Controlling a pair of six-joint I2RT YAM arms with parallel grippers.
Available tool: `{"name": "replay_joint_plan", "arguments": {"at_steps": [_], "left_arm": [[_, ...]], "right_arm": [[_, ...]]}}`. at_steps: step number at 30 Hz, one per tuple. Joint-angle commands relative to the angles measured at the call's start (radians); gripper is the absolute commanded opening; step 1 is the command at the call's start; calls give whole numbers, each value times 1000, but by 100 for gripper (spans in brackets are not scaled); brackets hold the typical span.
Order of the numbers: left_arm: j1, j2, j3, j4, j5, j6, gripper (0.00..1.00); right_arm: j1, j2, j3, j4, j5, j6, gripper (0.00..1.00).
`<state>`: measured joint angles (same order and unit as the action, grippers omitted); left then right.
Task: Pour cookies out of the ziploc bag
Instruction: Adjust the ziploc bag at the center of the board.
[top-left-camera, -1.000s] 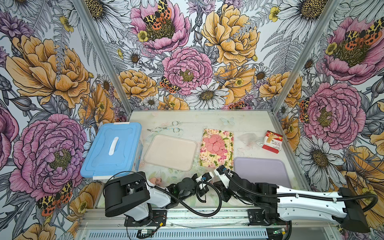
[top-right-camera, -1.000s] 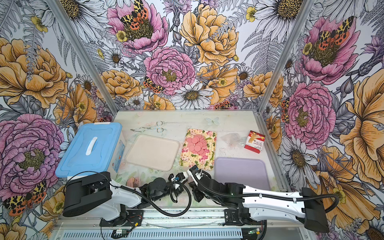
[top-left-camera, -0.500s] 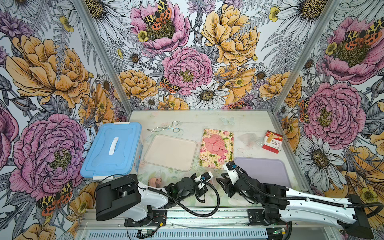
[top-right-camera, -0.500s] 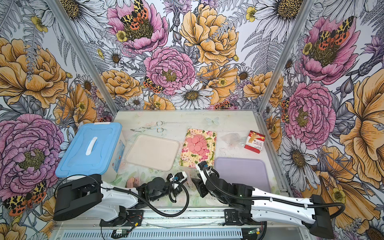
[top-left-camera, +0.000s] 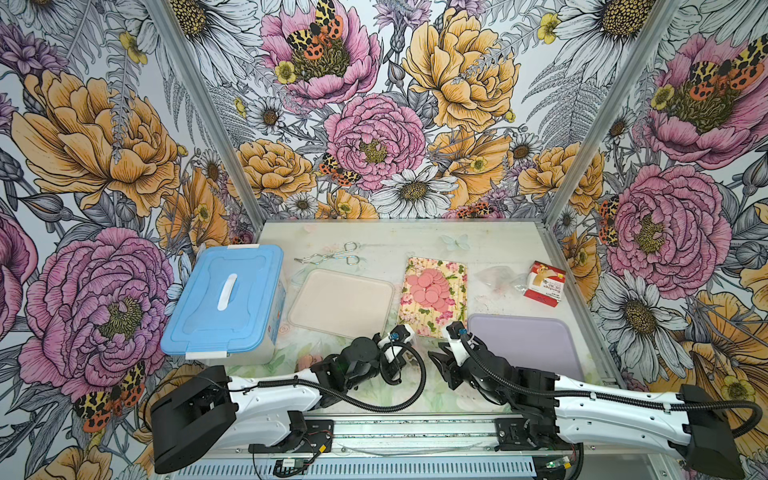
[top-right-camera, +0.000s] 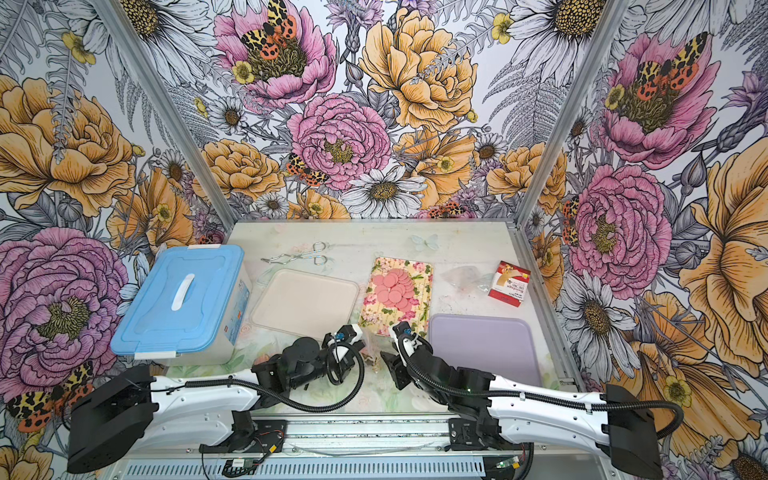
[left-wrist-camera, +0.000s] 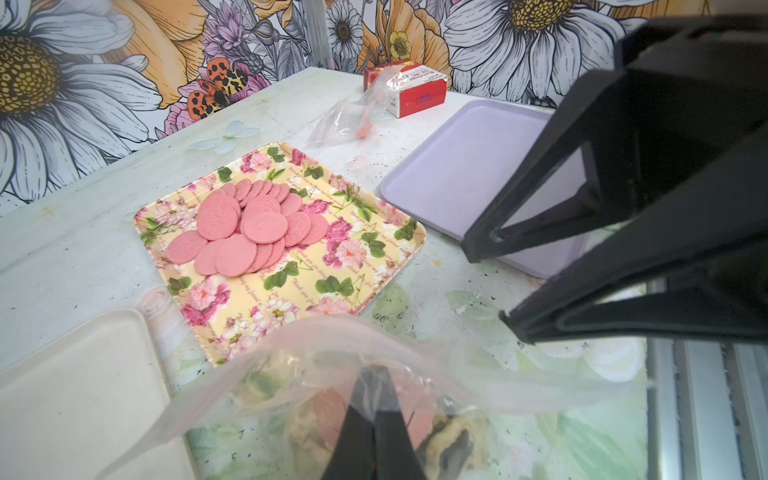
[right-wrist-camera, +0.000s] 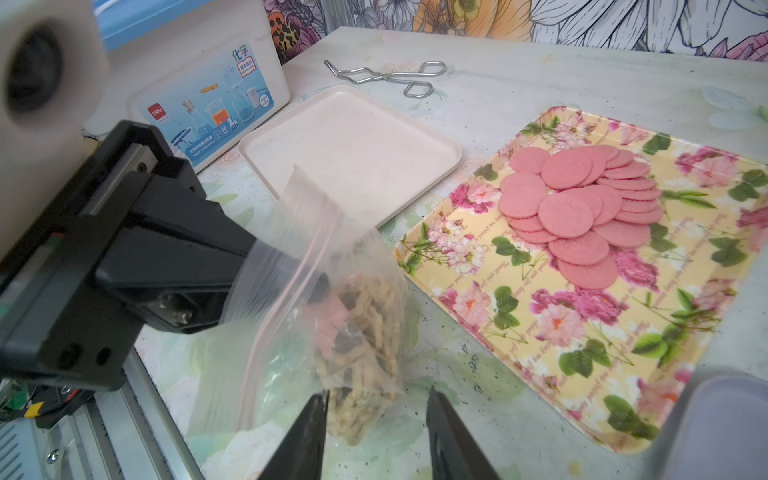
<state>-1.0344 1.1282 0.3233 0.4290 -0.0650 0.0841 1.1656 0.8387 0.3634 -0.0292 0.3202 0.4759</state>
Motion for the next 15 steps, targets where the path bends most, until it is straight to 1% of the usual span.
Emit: {"name": "replay_joint_plan", "arguments": {"at_steps": [1, 4, 7, 9, 12, 13, 15], "left_arm": [[23, -41, 89, -149, 103, -32, 0], [73, -46, 202, -323, 192, 15, 0], [126, -41, 253, -408, 302, 86, 0], [126, -28, 220, -345, 349, 104, 0], [105, 19, 124, -154, 360, 108, 0], [95, 44, 132, -156, 369, 122, 0], [79, 79, 182, -247, 371, 156, 0]], "right_arm": [[-37, -13, -10, 175, -92, -52, 44], [-68, -9, -16, 218, -145, -88, 44], [-86, -28, -72, 307, -152, -110, 45], [-99, -53, -109, 338, -152, -117, 45], [-125, -102, -151, 344, -180, -107, 46], [-131, -124, -162, 342, -201, -102, 46], [-132, -172, -179, 318, -216, -91, 46]]}}
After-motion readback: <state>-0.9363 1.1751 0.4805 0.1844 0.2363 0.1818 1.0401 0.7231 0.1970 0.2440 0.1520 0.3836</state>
